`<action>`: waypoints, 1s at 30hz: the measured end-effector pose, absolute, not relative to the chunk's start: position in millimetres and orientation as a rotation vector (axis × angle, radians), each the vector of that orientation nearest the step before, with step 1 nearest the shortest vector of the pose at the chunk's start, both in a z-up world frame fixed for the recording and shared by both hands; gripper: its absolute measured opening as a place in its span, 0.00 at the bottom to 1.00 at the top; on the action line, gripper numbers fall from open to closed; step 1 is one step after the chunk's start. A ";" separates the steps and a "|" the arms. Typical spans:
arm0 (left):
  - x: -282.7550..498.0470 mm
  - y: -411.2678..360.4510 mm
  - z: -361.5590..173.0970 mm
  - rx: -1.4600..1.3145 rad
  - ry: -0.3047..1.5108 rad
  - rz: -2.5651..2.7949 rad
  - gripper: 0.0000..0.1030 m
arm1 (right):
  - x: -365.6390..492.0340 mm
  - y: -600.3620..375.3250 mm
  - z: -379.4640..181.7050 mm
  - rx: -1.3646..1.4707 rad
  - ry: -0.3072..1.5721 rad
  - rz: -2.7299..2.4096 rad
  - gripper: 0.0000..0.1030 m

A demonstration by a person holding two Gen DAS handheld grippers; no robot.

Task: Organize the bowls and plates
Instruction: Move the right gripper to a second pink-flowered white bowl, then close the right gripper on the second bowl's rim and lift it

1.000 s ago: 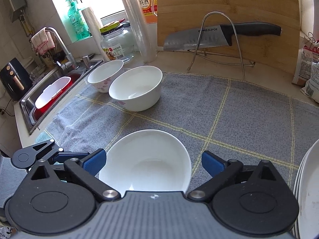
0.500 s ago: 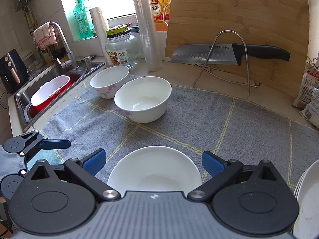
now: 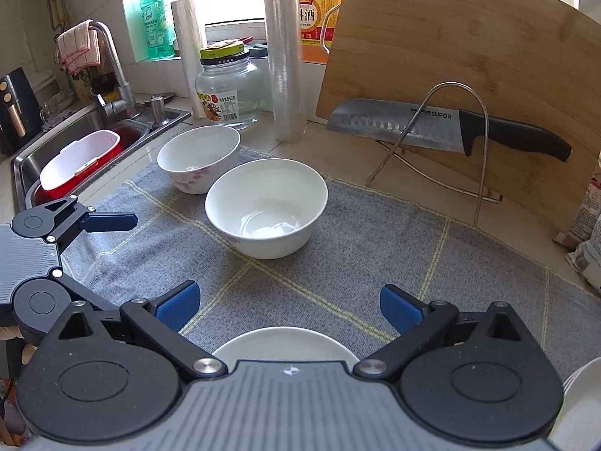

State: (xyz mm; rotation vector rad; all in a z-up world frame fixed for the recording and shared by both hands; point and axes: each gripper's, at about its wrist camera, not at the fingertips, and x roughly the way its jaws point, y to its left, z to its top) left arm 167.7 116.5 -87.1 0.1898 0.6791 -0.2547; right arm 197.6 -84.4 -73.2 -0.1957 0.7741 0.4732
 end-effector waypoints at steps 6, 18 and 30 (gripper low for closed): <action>188.7 116.1 -92.5 0.182 0.670 -0.274 0.99 | 213.6 -75.9 -75.4 -0.203 0.787 0.487 1.00; 216.8 106.8 -100.1 0.174 0.640 -0.339 0.99 | 255.9 -57.6 -81.4 -0.222 0.808 0.540 1.00; 230.8 108.8 -101.4 0.138 0.639 -0.363 0.90 | 290.8 -44.7 -80.7 -0.196 0.813 0.577 0.88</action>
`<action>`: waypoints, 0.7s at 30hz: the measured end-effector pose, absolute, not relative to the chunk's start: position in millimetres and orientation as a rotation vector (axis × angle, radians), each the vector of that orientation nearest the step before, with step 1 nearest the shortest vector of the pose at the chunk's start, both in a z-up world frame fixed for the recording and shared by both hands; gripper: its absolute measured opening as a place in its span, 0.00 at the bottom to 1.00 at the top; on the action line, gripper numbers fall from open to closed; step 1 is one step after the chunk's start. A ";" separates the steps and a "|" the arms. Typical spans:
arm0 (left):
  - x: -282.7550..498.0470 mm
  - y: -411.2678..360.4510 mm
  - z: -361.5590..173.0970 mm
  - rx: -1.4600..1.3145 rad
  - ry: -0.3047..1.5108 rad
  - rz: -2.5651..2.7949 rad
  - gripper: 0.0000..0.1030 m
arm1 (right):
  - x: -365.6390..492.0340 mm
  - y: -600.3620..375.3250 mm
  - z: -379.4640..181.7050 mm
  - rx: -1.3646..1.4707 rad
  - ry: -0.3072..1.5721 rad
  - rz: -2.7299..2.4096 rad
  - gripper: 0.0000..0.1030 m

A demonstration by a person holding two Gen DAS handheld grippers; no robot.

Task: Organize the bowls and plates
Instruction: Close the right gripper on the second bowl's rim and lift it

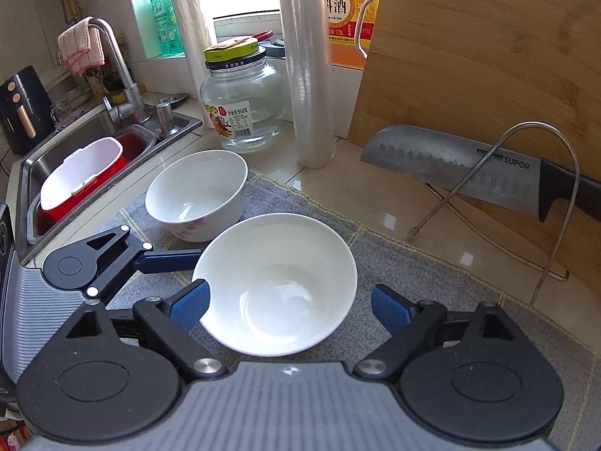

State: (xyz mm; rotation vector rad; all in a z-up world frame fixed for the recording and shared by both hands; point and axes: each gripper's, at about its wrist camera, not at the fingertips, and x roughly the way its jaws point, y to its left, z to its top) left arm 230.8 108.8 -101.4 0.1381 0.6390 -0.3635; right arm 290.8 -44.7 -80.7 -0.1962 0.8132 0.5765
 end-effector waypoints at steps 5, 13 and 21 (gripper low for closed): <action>232.4 110.4 -101.3 0.122 0.639 -0.379 0.86 | 300.5 -37.5 -84.5 -0.215 0.826 0.564 0.82; 232.3 108.6 -101.7 0.136 0.630 -0.385 0.85 | 315.3 -32.8 -90.9 -0.216 0.862 0.567 0.77; 233.2 109.5 -101.4 0.133 0.626 -0.394 0.84 | 321.4 -29.3 -92.9 -0.215 0.870 0.590 0.70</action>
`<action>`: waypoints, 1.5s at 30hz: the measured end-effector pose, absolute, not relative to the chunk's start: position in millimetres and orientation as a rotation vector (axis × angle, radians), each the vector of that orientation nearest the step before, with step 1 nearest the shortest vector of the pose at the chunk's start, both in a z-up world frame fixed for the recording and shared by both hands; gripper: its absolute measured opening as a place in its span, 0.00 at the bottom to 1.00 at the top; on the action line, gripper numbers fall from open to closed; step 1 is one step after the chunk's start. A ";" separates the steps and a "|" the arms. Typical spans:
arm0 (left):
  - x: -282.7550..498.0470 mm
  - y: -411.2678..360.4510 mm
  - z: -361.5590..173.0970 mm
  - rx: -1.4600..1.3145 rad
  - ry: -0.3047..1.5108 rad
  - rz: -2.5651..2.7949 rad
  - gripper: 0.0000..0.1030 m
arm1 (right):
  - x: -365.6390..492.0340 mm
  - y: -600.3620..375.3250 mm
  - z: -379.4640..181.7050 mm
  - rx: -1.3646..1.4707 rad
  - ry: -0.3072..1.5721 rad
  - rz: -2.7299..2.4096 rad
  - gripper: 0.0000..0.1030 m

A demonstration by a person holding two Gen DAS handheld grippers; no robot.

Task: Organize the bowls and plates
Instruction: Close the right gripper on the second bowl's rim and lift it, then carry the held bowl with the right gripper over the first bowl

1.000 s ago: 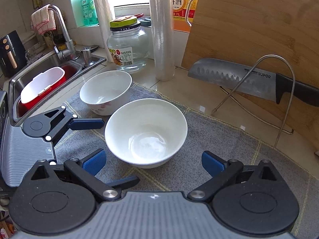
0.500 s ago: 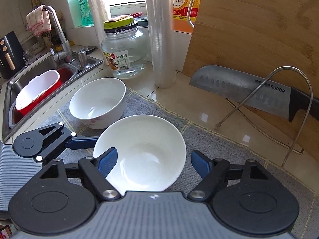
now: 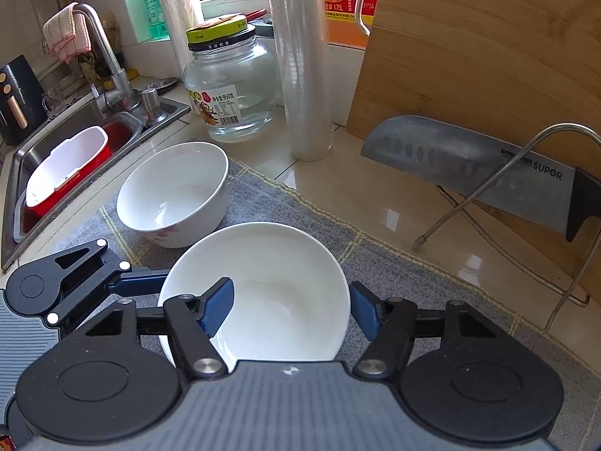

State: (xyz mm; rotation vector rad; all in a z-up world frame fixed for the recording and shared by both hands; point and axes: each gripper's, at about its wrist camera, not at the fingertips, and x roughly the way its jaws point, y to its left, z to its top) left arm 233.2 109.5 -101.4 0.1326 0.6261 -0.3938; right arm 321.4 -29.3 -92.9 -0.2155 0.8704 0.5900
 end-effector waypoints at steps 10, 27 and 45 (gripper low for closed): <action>234.5 111.4 -102.2 0.133 0.624 -0.400 0.84 | 324.0 -28.9 -93.9 -0.219 0.876 0.598 0.68; 220.8 109.5 -86.4 0.178 0.632 -0.421 0.84 | 306.6 -35.6 -81.8 -0.199 0.882 0.624 0.67; 170.1 99.1 -57.4 0.198 0.610 -0.444 0.84 | 245.3 -56.8 -38.6 -0.156 0.826 0.672 0.68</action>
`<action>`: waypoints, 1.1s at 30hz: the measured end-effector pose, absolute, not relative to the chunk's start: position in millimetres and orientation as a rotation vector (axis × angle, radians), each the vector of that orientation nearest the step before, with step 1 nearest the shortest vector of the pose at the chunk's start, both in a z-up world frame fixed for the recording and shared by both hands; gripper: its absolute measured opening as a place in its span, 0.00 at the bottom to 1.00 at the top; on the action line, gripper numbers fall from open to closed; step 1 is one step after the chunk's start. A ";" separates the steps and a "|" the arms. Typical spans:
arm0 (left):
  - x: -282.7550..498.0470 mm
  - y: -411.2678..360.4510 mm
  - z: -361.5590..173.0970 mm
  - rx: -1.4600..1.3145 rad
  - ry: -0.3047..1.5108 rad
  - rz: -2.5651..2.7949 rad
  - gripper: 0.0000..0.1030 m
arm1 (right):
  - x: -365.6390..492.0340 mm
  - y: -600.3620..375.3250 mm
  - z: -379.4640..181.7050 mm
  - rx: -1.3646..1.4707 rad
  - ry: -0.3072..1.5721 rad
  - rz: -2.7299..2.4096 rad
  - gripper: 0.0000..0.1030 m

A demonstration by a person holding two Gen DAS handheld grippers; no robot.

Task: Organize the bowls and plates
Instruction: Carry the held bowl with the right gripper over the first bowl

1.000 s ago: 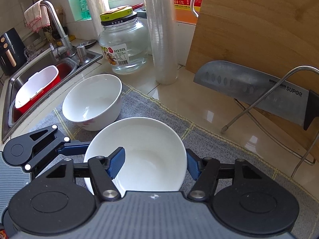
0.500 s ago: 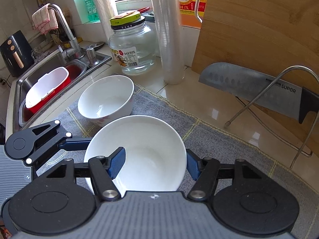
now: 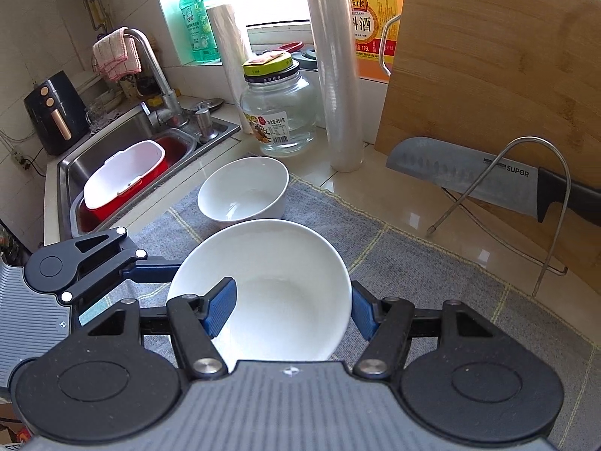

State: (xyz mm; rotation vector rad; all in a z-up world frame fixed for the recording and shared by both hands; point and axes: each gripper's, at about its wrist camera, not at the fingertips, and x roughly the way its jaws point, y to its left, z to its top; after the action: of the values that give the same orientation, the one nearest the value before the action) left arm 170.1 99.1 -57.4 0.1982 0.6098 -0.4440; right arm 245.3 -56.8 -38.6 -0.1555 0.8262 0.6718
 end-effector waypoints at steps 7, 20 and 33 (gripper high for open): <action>150.2 90.5 -50.7 0.198 0.613 -0.451 0.84 | 222.3 -67.1 -30.7 -0.151 0.809 0.669 0.68; 125.4 65.7 -39.9 0.217 0.604 -0.490 0.84 | 188.3 -96.2 -23.5 -0.147 0.789 0.636 0.68; 116.4 39.8 -46.9 0.219 0.626 -0.542 0.84 | 170.2 -125.6 -32.1 -0.126 0.810 0.582 0.68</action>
State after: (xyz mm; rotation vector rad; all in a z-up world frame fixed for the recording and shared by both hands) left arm 116.4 39.8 -46.9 0.2185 0.6263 -0.5419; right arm 170.2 -125.6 -32.1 -0.1262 0.8104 0.5819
